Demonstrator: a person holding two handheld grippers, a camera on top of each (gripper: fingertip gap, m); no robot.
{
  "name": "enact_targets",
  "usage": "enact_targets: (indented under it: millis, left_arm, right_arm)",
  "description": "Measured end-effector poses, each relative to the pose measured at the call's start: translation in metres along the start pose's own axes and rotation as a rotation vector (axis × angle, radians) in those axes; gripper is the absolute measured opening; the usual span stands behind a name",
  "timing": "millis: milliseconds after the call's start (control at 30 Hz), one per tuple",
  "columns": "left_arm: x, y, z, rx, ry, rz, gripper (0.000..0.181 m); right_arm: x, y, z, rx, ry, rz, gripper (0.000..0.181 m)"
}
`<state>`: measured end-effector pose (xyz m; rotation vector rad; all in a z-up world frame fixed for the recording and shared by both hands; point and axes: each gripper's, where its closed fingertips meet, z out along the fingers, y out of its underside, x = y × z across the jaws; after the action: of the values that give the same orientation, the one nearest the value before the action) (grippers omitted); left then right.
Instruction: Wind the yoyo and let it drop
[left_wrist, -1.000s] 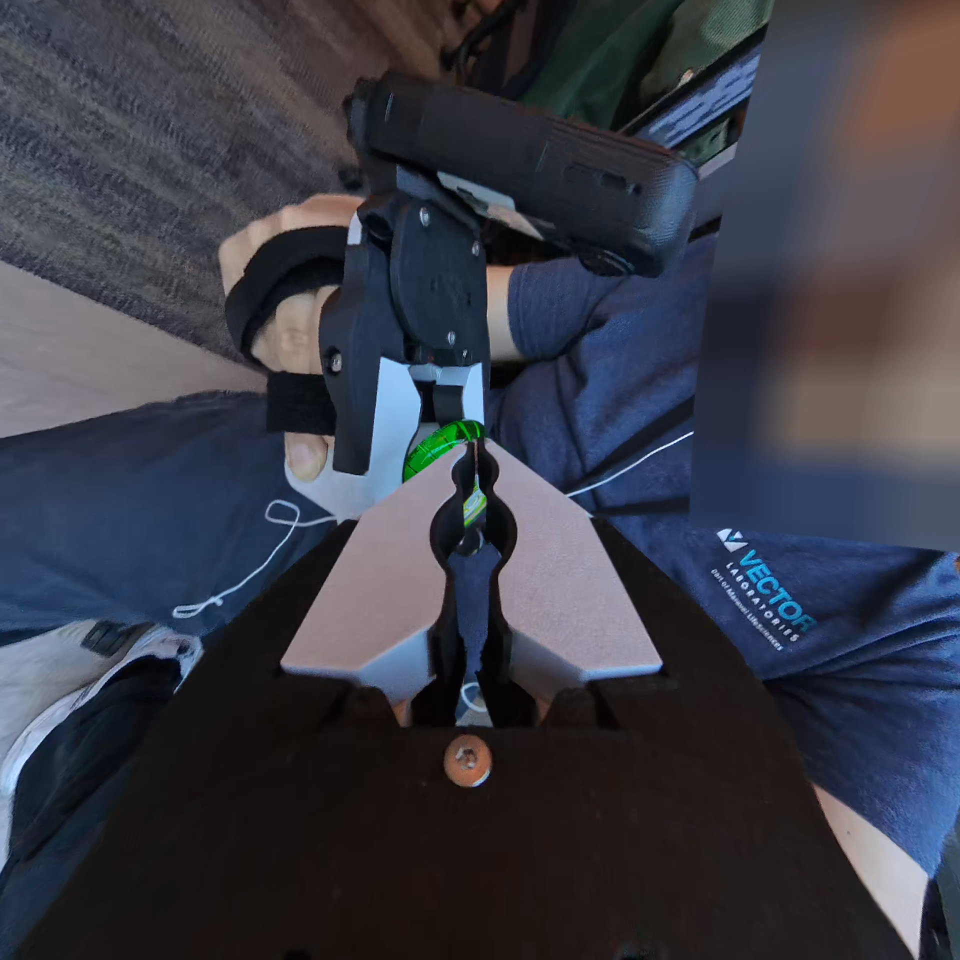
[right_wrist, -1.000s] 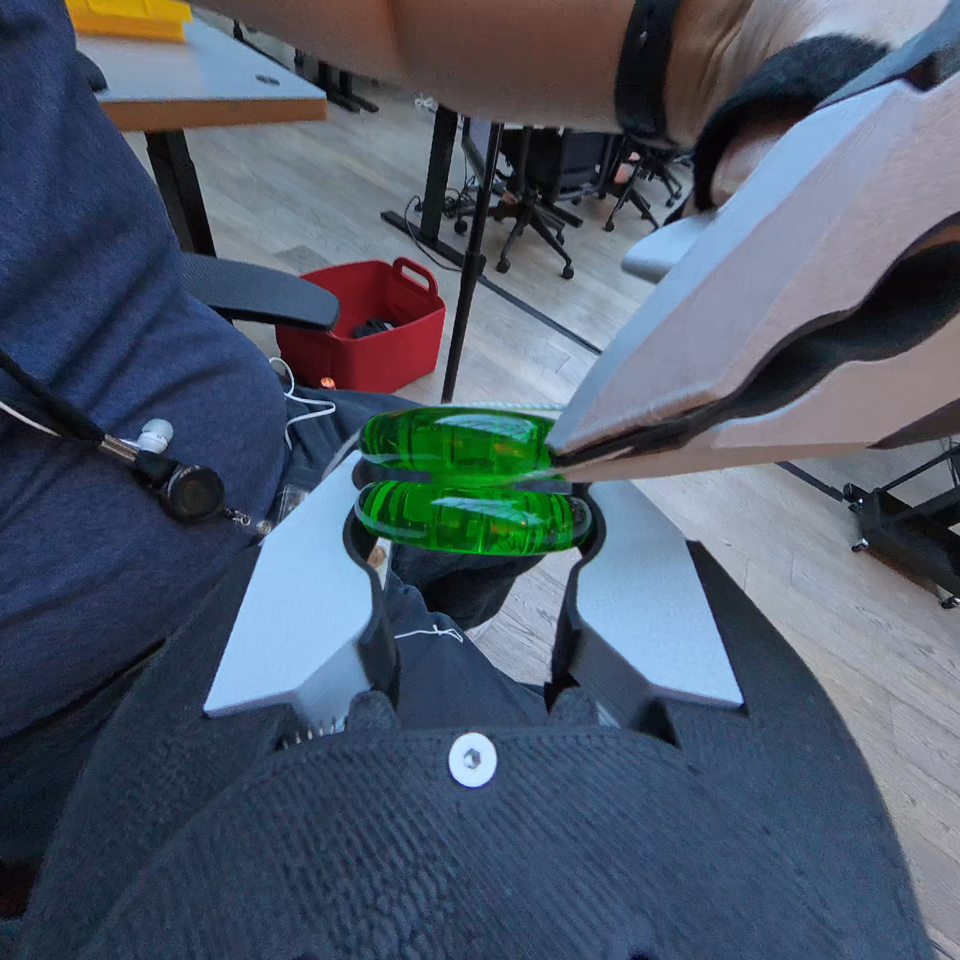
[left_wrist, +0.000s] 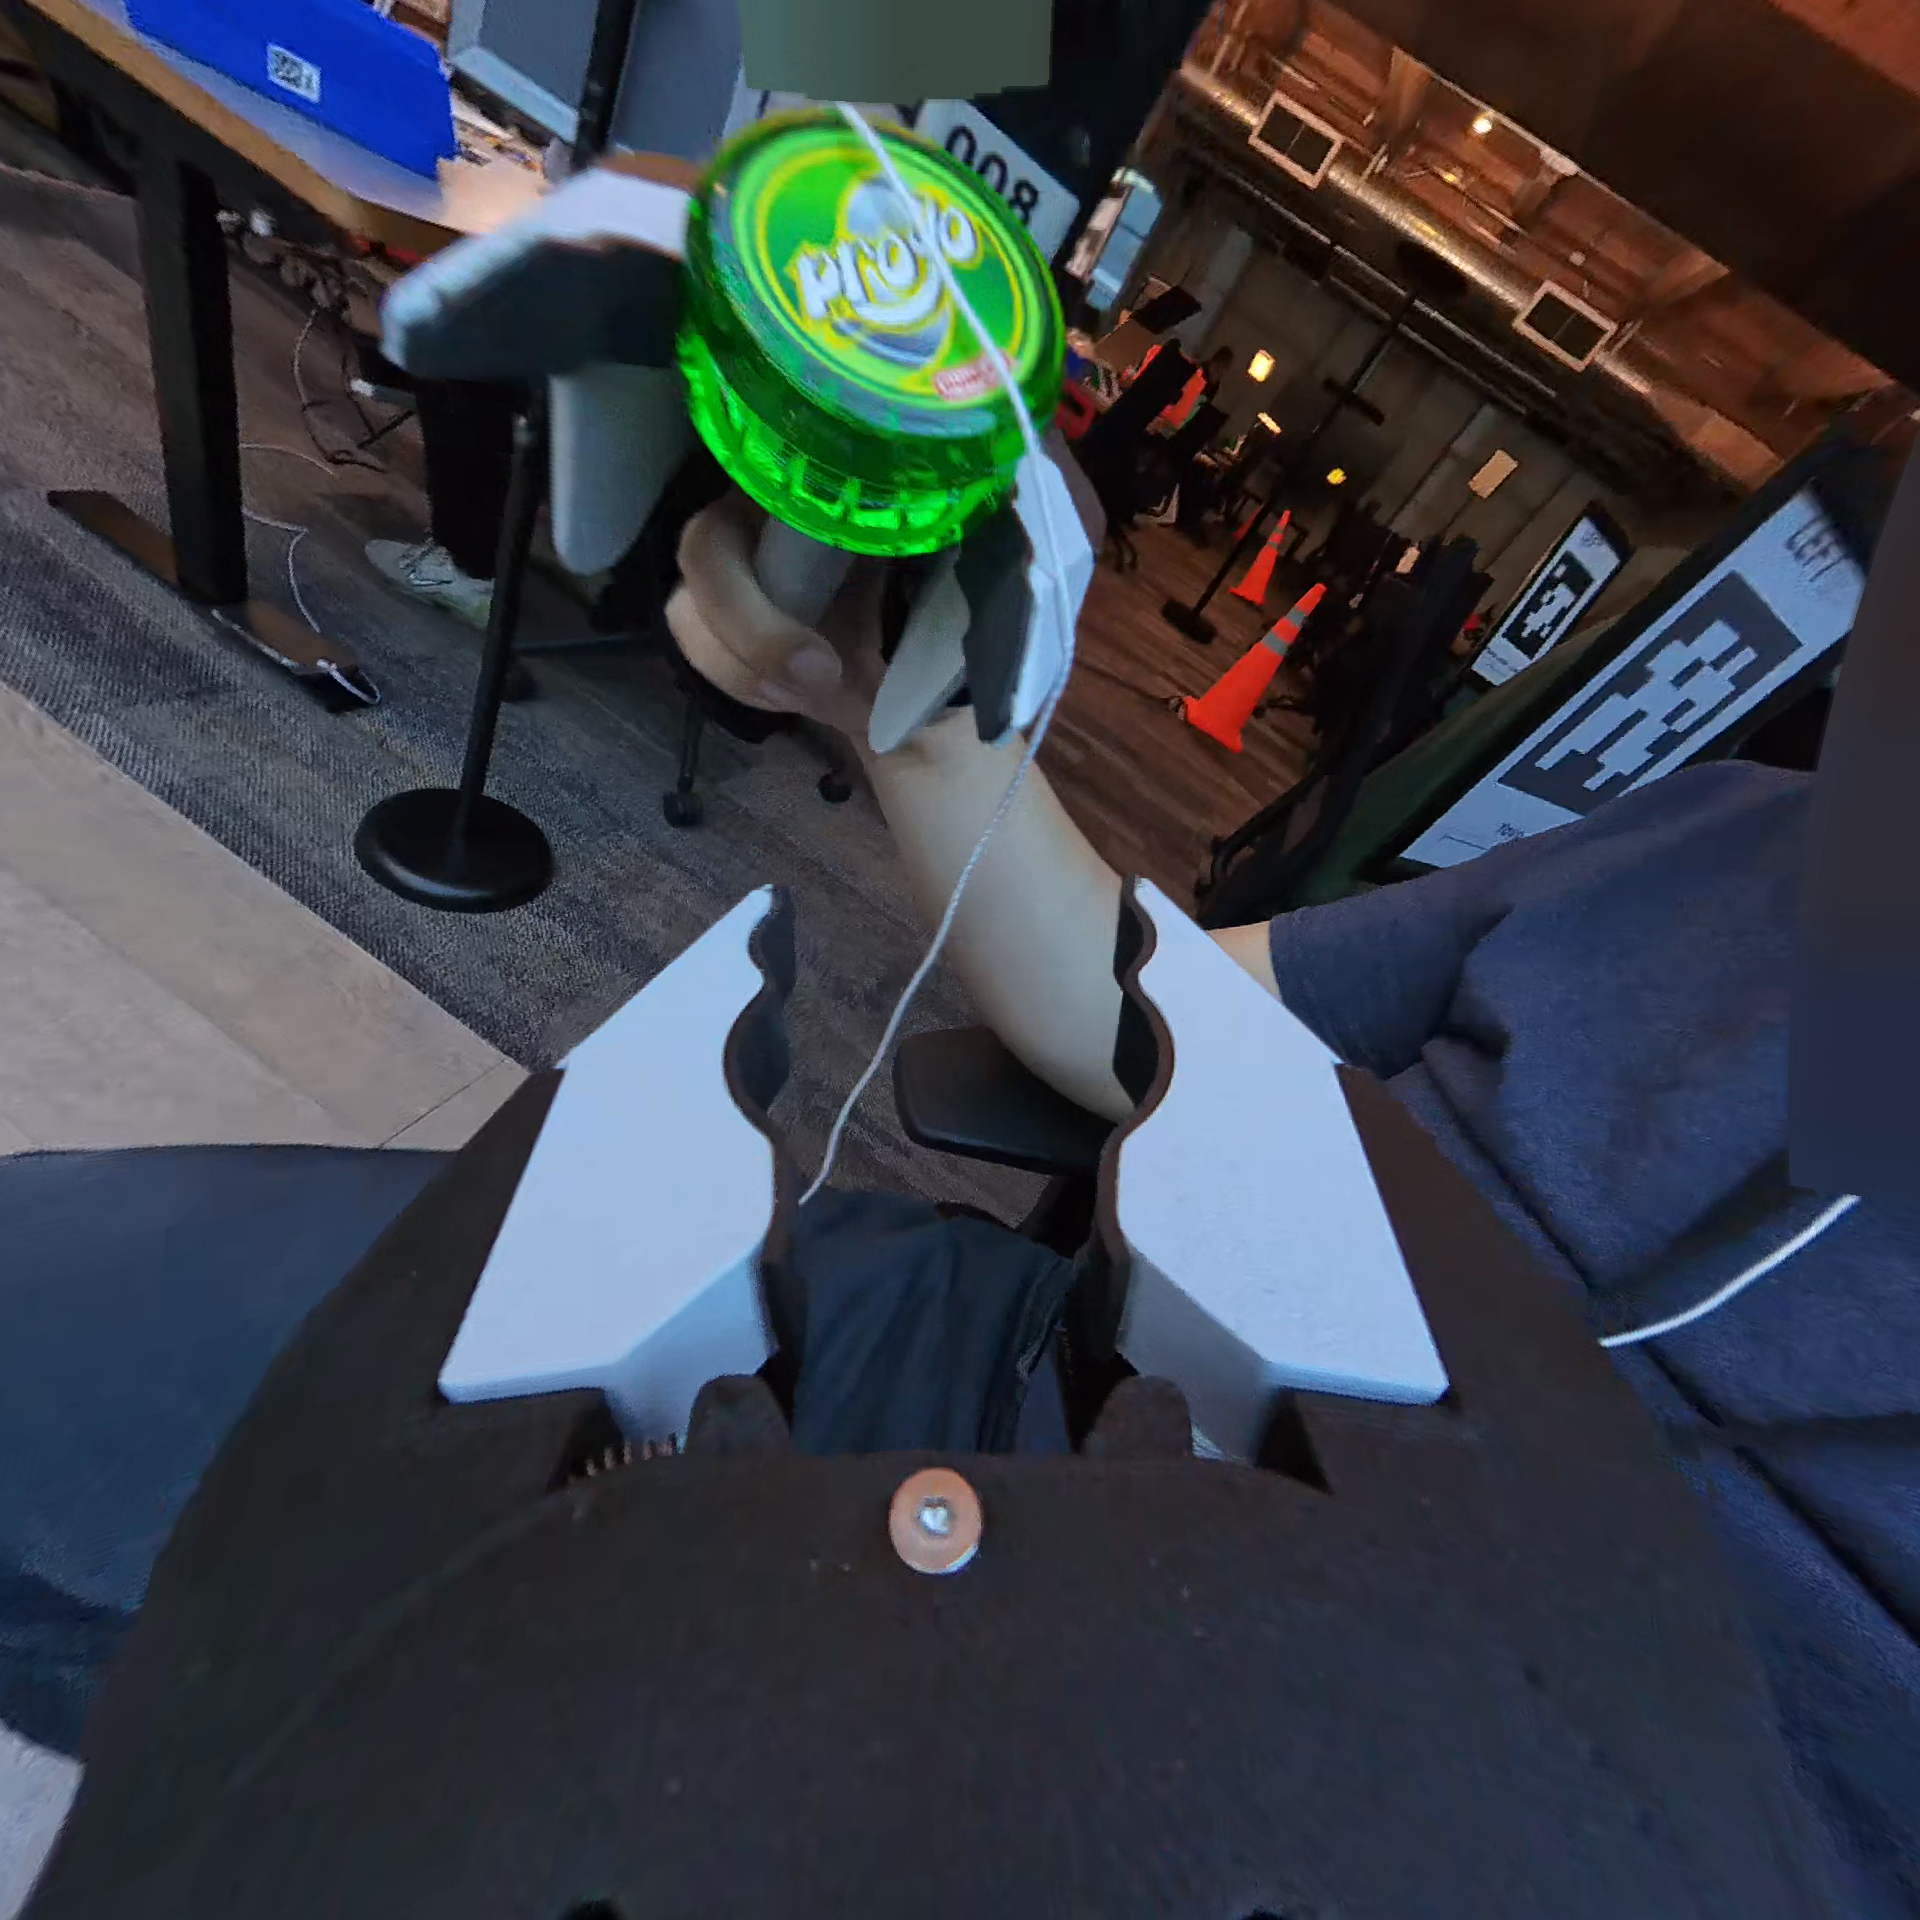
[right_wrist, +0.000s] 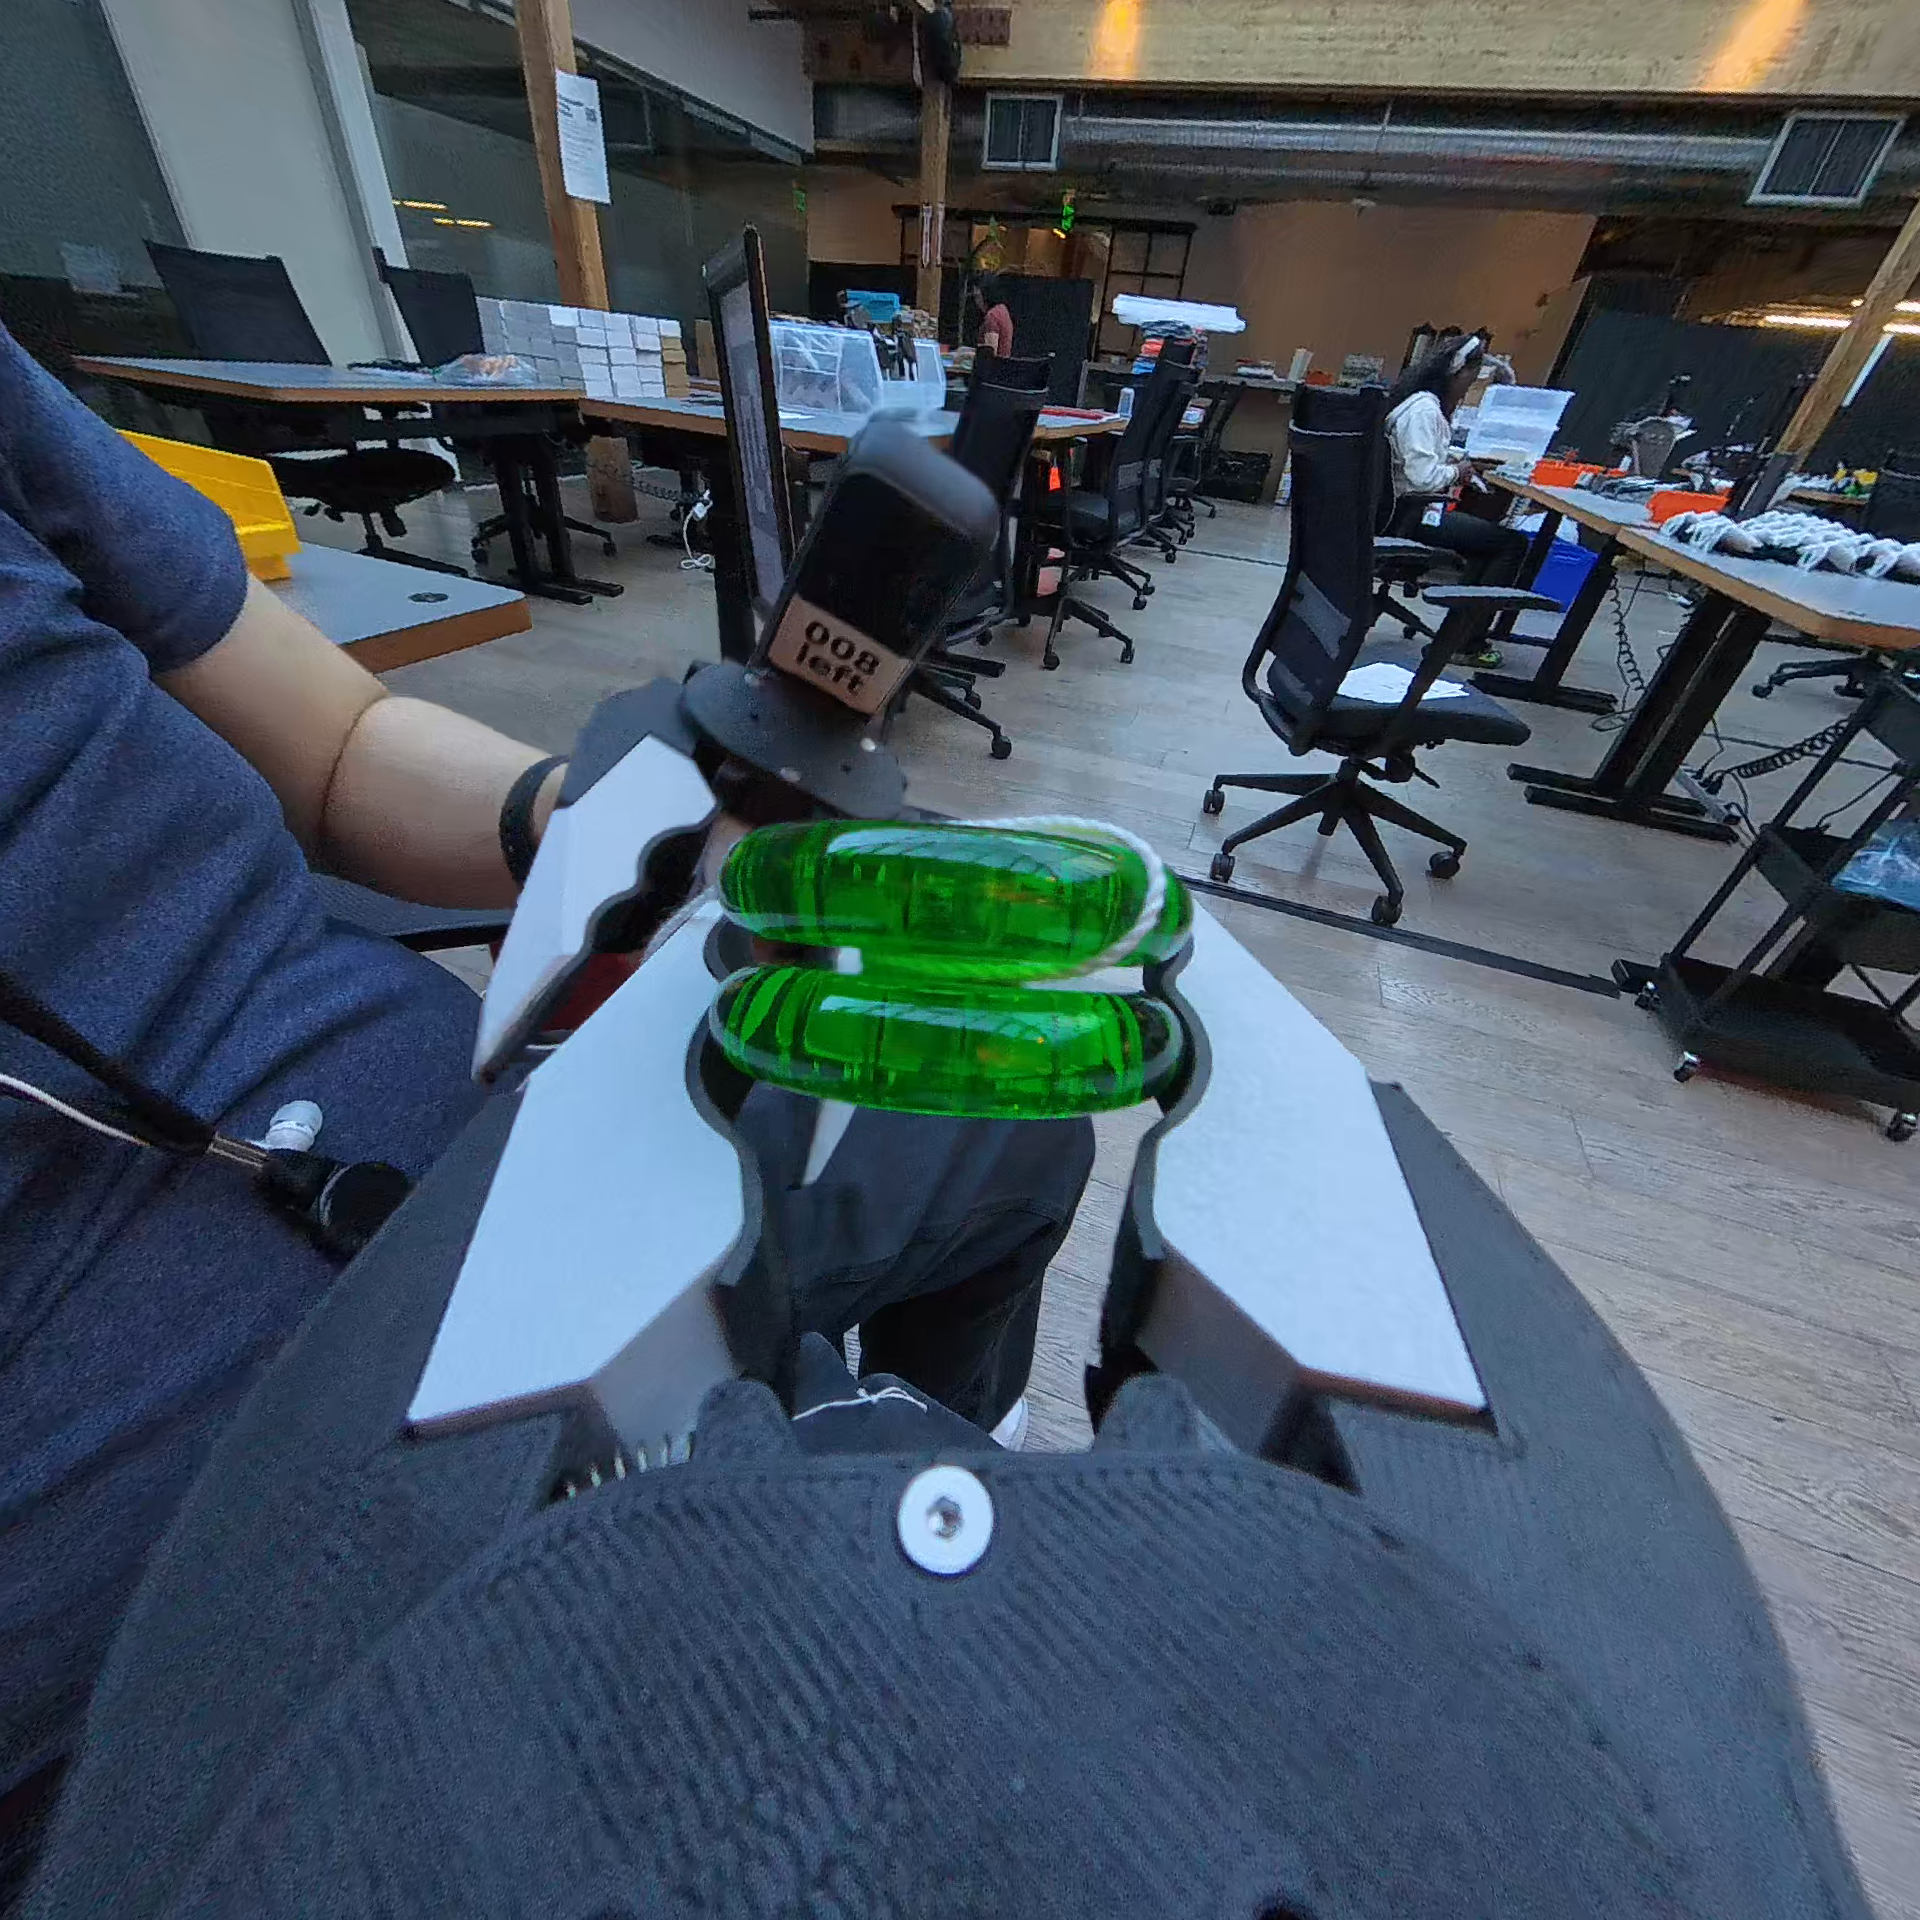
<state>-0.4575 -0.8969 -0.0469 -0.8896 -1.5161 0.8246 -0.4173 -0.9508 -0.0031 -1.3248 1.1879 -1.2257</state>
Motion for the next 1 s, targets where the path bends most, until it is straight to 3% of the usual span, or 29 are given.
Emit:
enact_targets:
  millis: [100,133,167,300,533,633,833,1000]
  left_arm:
    - [0.005,0.015,0.022,-0.021,0.062,-0.003,0.044]
    - [0.001,0.022,0.025,-0.059,0.032,0.008,0.029]
    - [-0.004,0.026,0.026,-0.086,-0.011,0.04,0.0]
    - [0.003,0.004,0.008,-0.092,-0.077,0.181,0.0]
    - [-0.015,-0.063,-0.033,-0.067,-0.219,0.242,0.0]
    - [-0.018,-0.053,-0.039,-0.108,-0.2,0.196,0.0]
    - [-0.001,0.003,-0.035,-0.249,-0.14,0.171,0.0]
    - [0.015,0.006,-0.033,-0.31,-0.199,0.285,0.0]
  right_arm:
    - [0.006,0.003,-0.003,-0.015,0.03,0.005,0.076]
    - [0.009,0.005,-0.005,-0.019,0.044,0.006,0.076]
    - [0.012,0.007,-0.008,-0.024,0.056,0.008,0.076]
    - [0.019,0.024,-0.017,-0.049,0.046,0.016,0.076]
    - [-0.024,0.022,-0.013,0.024,-0.232,-0.023,0.076]
    - [-0.018,0.01,-0.017,0.083,-0.199,-0.011,0.076]
    - [0.02,0.003,-0.04,0.172,-0.05,0.091,0.075]
    - [0.03,0.03,-0.034,0.034,-0.002,0.097,0.077]
